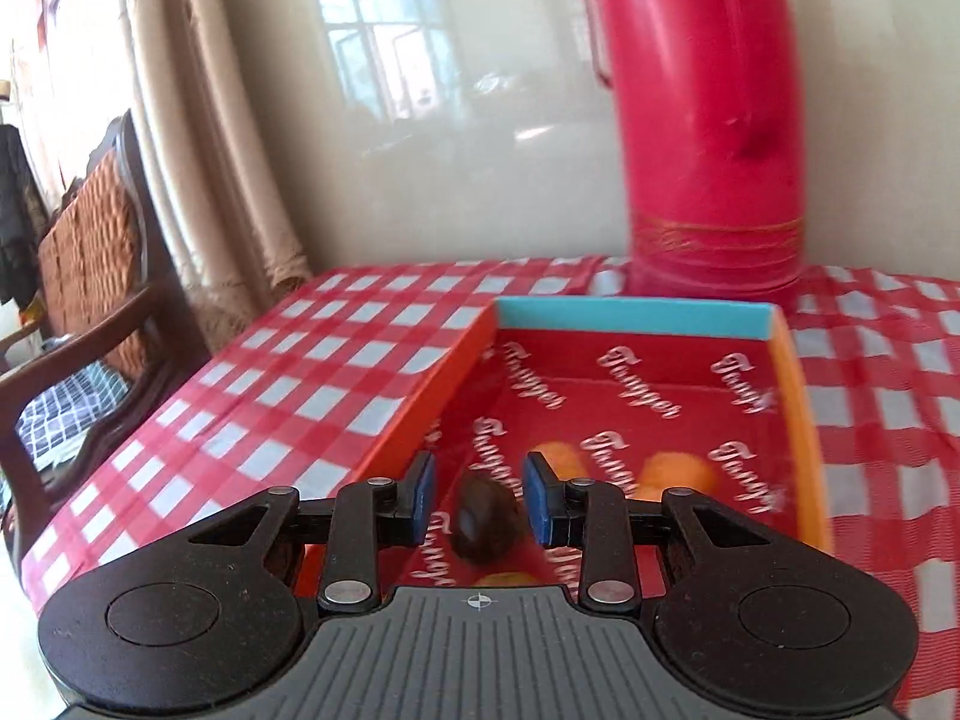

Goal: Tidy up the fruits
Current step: 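Carry the date with the left tool into the box and release, then grasp the small orange fruit with the right tool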

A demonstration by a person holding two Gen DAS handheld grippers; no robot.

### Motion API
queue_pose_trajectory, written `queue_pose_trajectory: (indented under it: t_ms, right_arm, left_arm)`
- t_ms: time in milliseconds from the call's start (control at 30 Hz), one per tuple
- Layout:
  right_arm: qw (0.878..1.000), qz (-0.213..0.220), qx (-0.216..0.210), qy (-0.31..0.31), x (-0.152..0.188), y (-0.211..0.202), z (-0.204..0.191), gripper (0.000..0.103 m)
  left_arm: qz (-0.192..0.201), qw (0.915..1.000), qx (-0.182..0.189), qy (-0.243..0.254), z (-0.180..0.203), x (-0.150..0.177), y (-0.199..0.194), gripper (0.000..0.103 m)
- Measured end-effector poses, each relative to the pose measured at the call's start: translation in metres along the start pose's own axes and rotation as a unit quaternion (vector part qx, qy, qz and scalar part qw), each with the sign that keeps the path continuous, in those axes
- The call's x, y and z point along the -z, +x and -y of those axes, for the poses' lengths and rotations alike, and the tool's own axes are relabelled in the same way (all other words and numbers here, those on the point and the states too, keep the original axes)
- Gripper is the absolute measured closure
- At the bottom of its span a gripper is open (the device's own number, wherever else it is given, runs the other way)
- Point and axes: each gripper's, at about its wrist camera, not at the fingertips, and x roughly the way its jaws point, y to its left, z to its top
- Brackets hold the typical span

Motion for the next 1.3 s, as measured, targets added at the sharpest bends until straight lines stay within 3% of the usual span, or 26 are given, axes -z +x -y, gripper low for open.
queue_pose_trajectory:
  t_ms: [33, 100, 167, 233, 267, 300, 467, 767, 867, 967, 1067, 1133, 1300]
  right_arm:
    - [1.000, -0.004, -0.006, -0.004, 0.000, 0.001, -0.005, 0.006]
    - [1.000, -0.015, -0.020, -0.012, 0.000, 0.006, -0.014, 0.006]
    - [0.999, -0.029, -0.037, -0.021, 0.000, 0.011, -0.023, 0.006]
    - [0.997, -0.045, -0.055, -0.029, 0.001, 0.019, -0.032, 0.006]
    - [0.996, -0.051, -0.062, -0.031, 0.002, 0.022, -0.036, 0.006]
    - [0.995, -0.058, -0.069, -0.032, 0.002, 0.025, -0.041, 0.006]
    - [0.989, -0.097, -0.104, -0.034, 0.001, 0.049, -0.060, 0.006]
    - [0.980, -0.153, -0.124, -0.039, 0.003, 0.096, -0.090, 0.006]
    - [0.978, -0.159, -0.131, -0.020, -0.001, 0.110, -0.092, 0.014]
    - [0.978, -0.169, -0.119, -0.030, -0.002, 0.123, -0.097, 0.029]
    - [0.974, -0.190, -0.127, -0.012, 0.002, 0.132, -0.093, 0.051]
    - [0.972, -0.195, -0.130, -0.002, 0.003, 0.133, -0.091, 0.080]
    - [0.971, -0.184, -0.152, -0.005, 0.004, 0.129, -0.095, 0.080]
  left_arm:
    - [-0.006, 1.0000, -0.002, -0.006, -0.004, 0.000, 0.003, 0.070]
    - [-0.017, 0.9996, 0.009, -0.020, -0.012, 0.002, 0.005, 0.042]
    - [-0.010, 0.9990, 0.031, -0.030, -0.018, 0.004, 0.000, 0.036]
    - [0.015, 0.9996, 0.015, -0.019, -0.017, 0.006, -0.014, 0.030]
    - [0.027, 0.9995, 0.006, -0.014, -0.019, 0.007, -0.021, 0.020]
    - [0.037, 0.9992, 0.005, -0.015, -0.023, 0.007, -0.027, 0.017]
    - [0.050, 0.9983, -0.004, -0.030, -0.051, 0.014, -0.047, 0.016]
    - [0.019, 0.9952, -0.048, -0.083, -0.105, 0.039, -0.044, 0.010]
    - [0.023, 0.9934, -0.069, -0.089, -0.116, 0.045, -0.041, 0.010]
    - [0.030, 0.9911, -0.084, -0.099, -0.127, 0.048, -0.042, 0.009]
    - [0.027, 0.9893, -0.094, -0.108, -0.135, 0.049, -0.039, 0.009]
    - [0.022, 0.9885, -0.097, -0.114, -0.139, 0.050, -0.036, 0.008]
    - [0.021, 0.9872, -0.094, -0.127, -0.142, 0.050, -0.035, 0.008]
